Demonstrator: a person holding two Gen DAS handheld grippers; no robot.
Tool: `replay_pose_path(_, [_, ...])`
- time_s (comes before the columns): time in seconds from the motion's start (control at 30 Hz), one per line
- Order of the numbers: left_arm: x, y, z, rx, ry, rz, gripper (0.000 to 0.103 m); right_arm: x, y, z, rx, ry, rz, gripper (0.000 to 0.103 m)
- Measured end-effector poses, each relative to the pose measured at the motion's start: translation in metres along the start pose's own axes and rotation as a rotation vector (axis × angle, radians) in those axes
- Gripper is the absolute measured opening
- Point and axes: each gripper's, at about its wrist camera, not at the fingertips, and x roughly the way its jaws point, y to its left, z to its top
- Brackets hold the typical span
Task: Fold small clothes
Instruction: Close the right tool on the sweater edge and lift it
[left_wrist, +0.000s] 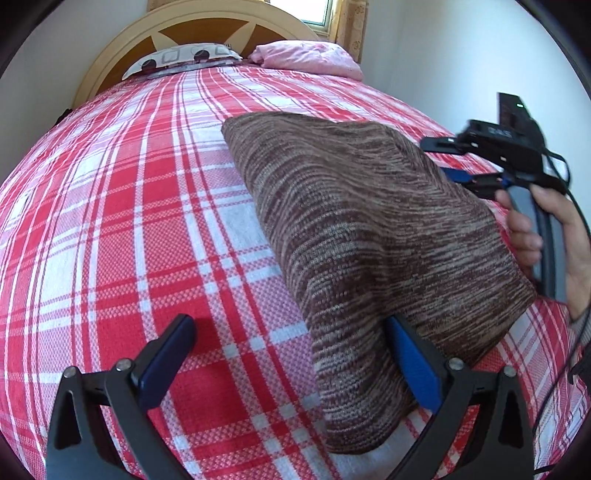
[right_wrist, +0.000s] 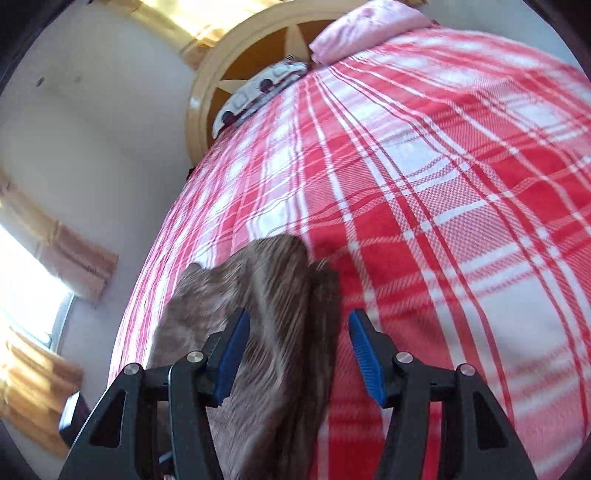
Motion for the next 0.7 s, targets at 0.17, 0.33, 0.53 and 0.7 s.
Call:
replay_pose_path(0.17, [0.004,-0.001,0.003,0.007,0.010,-0.004,0.103,0.025,-0.001,0.011,-0.015,0.027,-0.002,0.057])
replay_pose_path(0.33, [0.006,0.000,0.005,0.013,0.011,-0.011,0.103,0.039,-0.004,0.021,-0.036,0.023,0.046,0.058])
replay_pose_path(0.53, [0.010,-0.001,0.008,0.023,0.016,-0.006,0.103,0.042,-0.003,0.017,-0.067,0.004,0.094,0.058])
replay_pose_path(0.7, [0.009,-0.003,0.007,0.031,0.011,-0.015,0.103,0.046,0.001,0.011,-0.087,0.047,0.152,0.034])
